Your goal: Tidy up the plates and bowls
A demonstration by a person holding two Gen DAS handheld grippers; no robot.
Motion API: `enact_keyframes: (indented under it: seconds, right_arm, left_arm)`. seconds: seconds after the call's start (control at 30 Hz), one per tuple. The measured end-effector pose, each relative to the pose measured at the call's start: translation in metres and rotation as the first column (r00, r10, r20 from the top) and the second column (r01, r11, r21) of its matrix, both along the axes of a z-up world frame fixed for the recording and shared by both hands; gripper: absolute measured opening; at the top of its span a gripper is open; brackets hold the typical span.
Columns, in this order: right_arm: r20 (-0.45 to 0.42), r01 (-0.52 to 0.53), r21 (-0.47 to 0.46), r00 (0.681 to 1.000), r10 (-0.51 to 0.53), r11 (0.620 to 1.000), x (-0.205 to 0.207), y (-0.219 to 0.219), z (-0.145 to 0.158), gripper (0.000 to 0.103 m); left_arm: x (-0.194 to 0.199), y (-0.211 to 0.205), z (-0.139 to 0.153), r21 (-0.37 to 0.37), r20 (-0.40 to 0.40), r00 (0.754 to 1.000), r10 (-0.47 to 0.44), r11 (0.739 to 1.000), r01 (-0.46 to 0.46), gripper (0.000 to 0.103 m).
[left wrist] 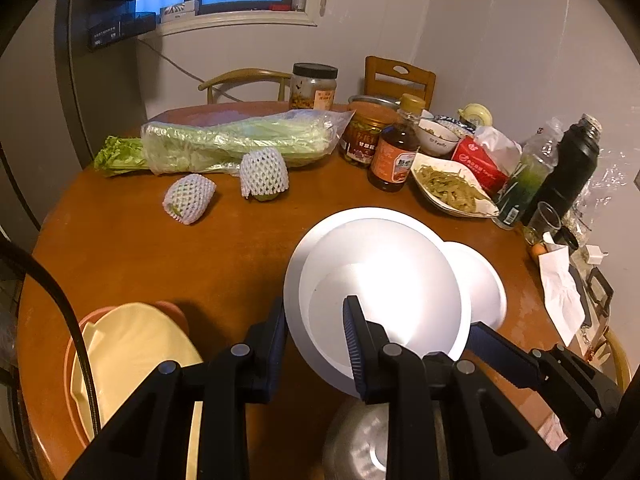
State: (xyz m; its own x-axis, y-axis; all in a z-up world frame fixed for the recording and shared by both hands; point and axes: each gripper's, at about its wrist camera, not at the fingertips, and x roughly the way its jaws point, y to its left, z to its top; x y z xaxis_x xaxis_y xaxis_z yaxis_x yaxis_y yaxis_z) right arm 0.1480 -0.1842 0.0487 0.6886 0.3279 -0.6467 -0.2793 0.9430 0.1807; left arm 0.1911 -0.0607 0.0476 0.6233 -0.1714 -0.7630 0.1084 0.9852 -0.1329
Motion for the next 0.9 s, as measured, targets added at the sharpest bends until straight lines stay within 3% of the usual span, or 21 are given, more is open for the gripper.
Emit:
enact_keyframes:
  seconds: [0.43,0.9]
  right_arm:
    - [0.052,0.002,-0.007,0.999,-0.002,1.000,-0.055,-0.015,0.020,0.037]
    - [0.011,0.013,-0.022,1.000,-0.012,1.000,-0.090,-0.034,0.001,0.037]
  left_arm:
    - [-0.052,-0.020,0.018,0.008,0.039,0.998,-0.039,0.999,0.039,0.028]
    - [-0.081,-0.040,-0.009,0.025,-0.023,0.997,-0.074,0.997,0.075,0.028]
